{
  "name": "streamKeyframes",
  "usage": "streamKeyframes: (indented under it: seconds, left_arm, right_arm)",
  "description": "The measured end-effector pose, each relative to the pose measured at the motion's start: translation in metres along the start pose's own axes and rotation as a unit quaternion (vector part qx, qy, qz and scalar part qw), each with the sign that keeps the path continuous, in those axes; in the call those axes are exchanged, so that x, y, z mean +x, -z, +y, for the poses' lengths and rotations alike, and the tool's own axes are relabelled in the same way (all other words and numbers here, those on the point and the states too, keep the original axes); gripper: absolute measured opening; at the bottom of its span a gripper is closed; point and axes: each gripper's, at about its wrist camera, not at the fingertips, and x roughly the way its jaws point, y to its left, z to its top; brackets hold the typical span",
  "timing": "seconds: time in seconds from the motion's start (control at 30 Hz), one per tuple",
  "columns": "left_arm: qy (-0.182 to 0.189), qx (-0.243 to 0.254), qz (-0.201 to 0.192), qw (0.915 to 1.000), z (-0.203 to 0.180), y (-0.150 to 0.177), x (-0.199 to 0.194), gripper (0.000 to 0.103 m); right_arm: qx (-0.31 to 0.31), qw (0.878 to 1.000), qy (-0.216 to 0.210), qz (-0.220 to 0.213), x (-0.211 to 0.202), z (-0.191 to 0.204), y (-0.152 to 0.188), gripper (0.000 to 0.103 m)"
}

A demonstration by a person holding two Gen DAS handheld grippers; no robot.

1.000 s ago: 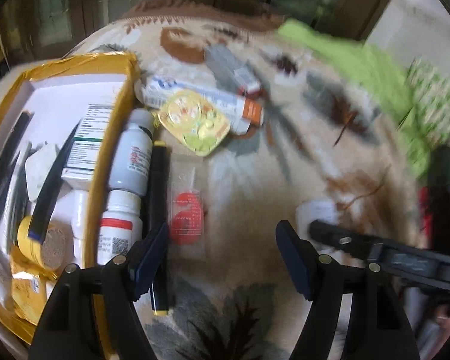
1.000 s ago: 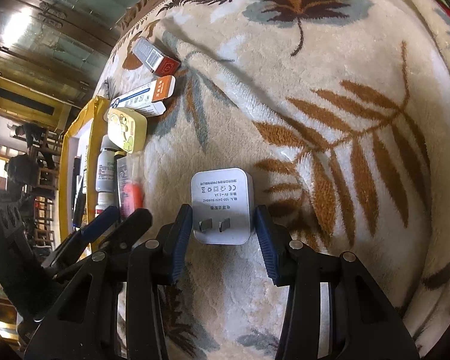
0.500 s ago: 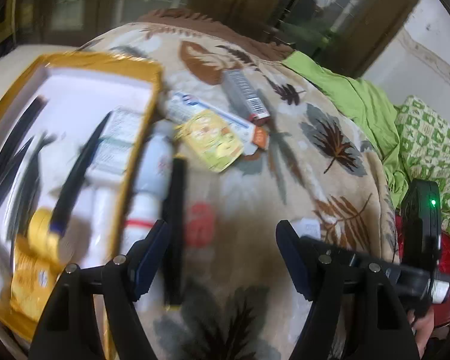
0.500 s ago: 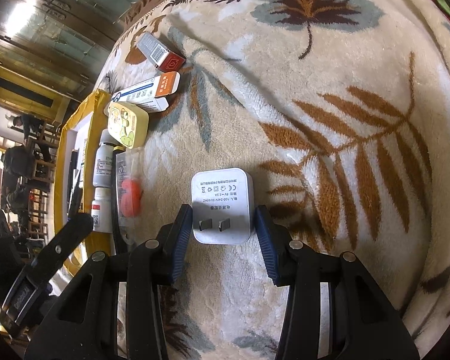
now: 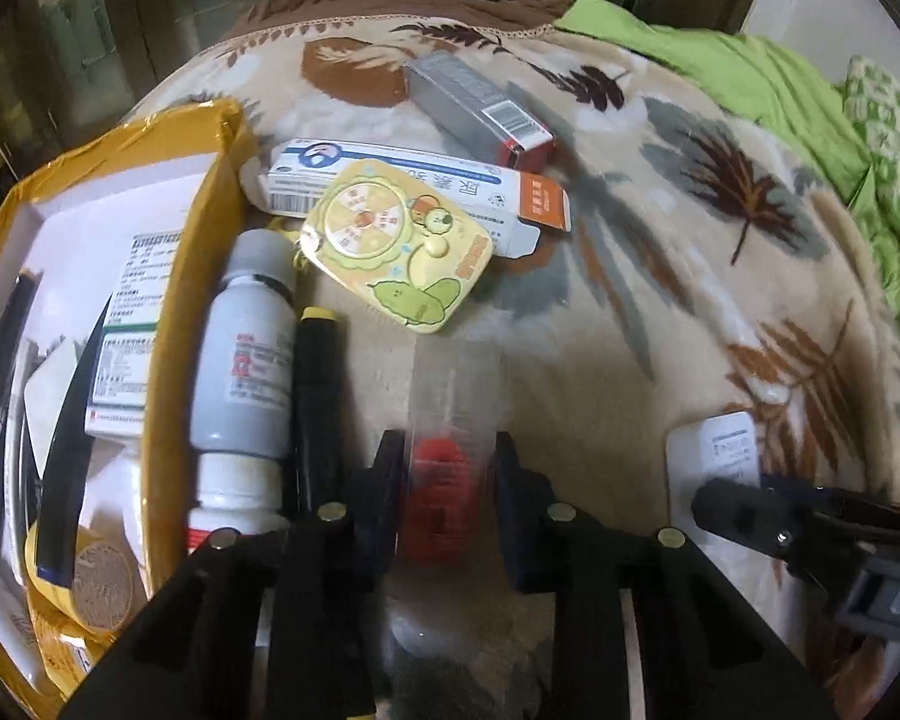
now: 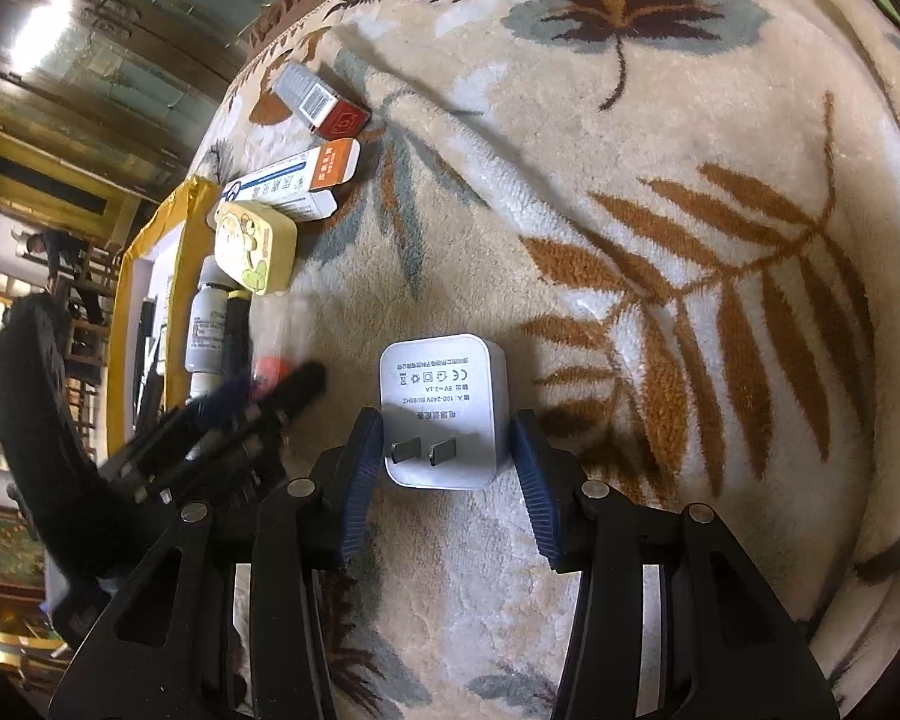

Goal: Organize objects
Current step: 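Grasp the white wall charger with the right tool while the left tool grasps the clear red-item box, then carry the charger and clear box down into the white tray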

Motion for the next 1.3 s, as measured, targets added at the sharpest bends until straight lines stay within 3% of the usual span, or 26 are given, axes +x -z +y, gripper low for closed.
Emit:
streamKeyframes:
  seconds: [0.23,0.37,0.6,0.8,0.87,0.93,1.07,1.13,1.3]
  left_arm:
    - [0.054,-0.001,0.02,0.9983,-0.004,0.054,-0.027,0.027]
    - [0.084,-0.017,0.026,0.996,-0.002,0.063,-0.037,0.027]
    - [0.137,-0.066,0.022,0.9881,0.008,0.068,-0.054,0.027]
    - [0.186,-0.067,-0.004,0.9802,0.026,0.072,-0.085,0.027]
    - [0.2,-0.091,-0.02,0.9754,0.044,0.071,-0.099,0.027]
    - [0.202,-0.108,-0.038,0.9726,0.066,0.069,-0.117,0.027]
    - [0.183,-0.15,-0.09,0.9675,0.129,0.071,-0.151,0.027]
    - [0.163,-0.178,-0.105,0.9647,0.168,0.072,-0.16,0.027]
    - [0.154,-0.231,-0.123,0.9528,0.236,0.076,-0.162,0.027]
  right_arm:
    - [-0.008,1.0,0.006,-0.006,0.0,0.003,0.004,0.044]
    - [-0.028,1.0,0.01,-0.009,0.0,0.011,0.009,0.044]
    - [-0.027,0.998,-0.047,0.023,0.007,0.025,0.019,0.043]
    - [-0.024,0.998,-0.05,-0.032,-0.014,0.035,0.018,0.043]
    - [0.021,0.996,-0.07,-0.048,-0.022,0.037,0.021,0.043]
    - [0.021,0.997,-0.066,-0.044,-0.023,0.052,0.027,0.043]
    - [-0.043,0.997,-0.057,-0.037,-0.019,0.118,0.024,0.043]
    - [-0.065,0.995,-0.061,-0.036,-0.013,0.148,0.02,0.043]
    - [-0.134,0.99,-0.043,-0.02,0.013,0.224,0.024,0.043]
